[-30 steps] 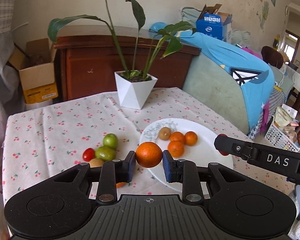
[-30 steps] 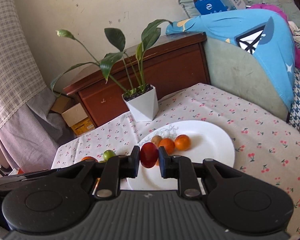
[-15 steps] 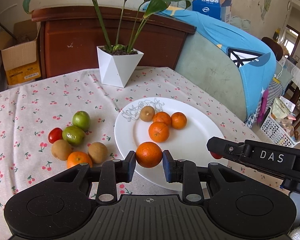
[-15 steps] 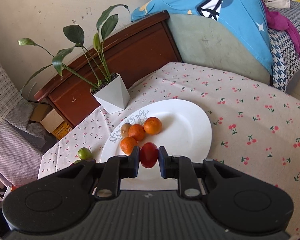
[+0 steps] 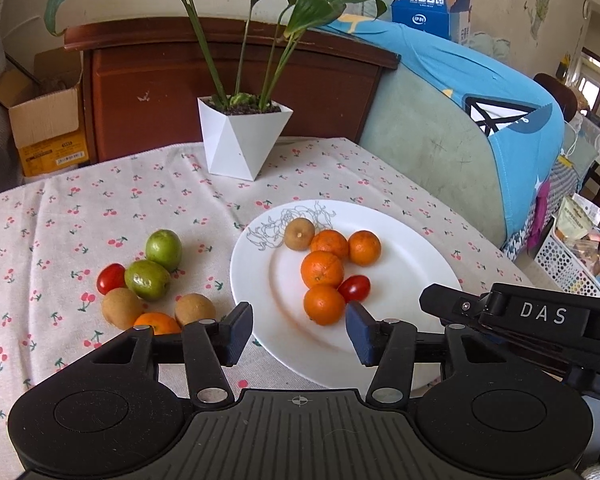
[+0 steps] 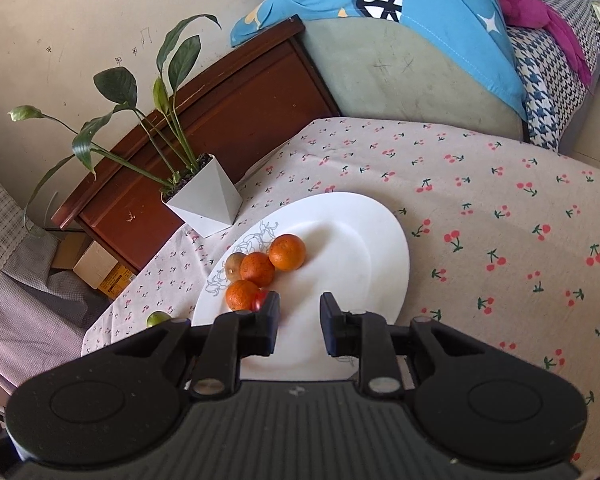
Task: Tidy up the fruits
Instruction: 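Carry the orange and tomato onto the white plate and open both tools, then move both open tools back toward the remaining fruit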
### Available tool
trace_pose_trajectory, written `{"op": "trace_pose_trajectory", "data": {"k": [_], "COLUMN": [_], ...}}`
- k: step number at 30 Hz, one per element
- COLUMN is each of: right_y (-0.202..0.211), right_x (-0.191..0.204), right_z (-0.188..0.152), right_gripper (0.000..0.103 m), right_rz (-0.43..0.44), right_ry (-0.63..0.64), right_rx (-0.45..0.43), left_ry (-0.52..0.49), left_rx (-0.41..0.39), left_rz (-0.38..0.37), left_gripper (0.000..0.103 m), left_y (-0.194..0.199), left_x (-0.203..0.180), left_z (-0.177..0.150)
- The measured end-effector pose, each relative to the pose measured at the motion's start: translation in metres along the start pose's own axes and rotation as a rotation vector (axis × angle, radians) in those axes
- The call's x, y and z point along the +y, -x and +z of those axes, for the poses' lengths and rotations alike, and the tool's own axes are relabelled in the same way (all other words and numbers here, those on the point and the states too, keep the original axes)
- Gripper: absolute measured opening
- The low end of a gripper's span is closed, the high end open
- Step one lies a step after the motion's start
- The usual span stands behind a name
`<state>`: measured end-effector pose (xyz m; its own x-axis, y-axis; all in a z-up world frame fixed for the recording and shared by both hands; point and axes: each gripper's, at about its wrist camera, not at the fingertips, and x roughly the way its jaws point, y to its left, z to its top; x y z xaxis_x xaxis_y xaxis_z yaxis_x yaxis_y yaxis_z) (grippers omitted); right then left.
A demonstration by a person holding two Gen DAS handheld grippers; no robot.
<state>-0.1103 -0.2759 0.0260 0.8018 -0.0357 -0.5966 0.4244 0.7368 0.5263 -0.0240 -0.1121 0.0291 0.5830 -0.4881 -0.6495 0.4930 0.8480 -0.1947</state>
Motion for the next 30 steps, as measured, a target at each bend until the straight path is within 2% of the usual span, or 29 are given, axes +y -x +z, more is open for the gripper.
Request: {"op": "trace_pose_trajectory", "data": {"k": [4, 20, 26, 30], "right_y": [-0.003, -0.007, -0.01, -0.015], "right_x": [0.003, 0.037, 0.055, 0.071], "right_z": [-0.002, -0.018, -0.031, -0.041], "right_gripper": [0.033, 0.035, 0.035, 0.035], "right_rz": [0.018, 0.121, 0.18, 0.219], "right_ry": [0.004, 0.169, 0.246, 0.321], "right_rx": [0.015, 0.05, 0.073, 0.085], "left_ry": [0.008, 0.129, 0.191, 0.224], "left_rx": [-0.015, -0.054, -0.047, -0.043], "left_rz": [0.043, 0.162, 0.236, 0.257], "left_gripper": [0.058, 0.058, 0.058, 0.058], "left_y": [0.006, 0.03, 0.034, 0.037], "left_x": [0.008, 0.067, 0.093, 0.105], "left_z": [0.003, 0.011, 0.01, 0.008]}}
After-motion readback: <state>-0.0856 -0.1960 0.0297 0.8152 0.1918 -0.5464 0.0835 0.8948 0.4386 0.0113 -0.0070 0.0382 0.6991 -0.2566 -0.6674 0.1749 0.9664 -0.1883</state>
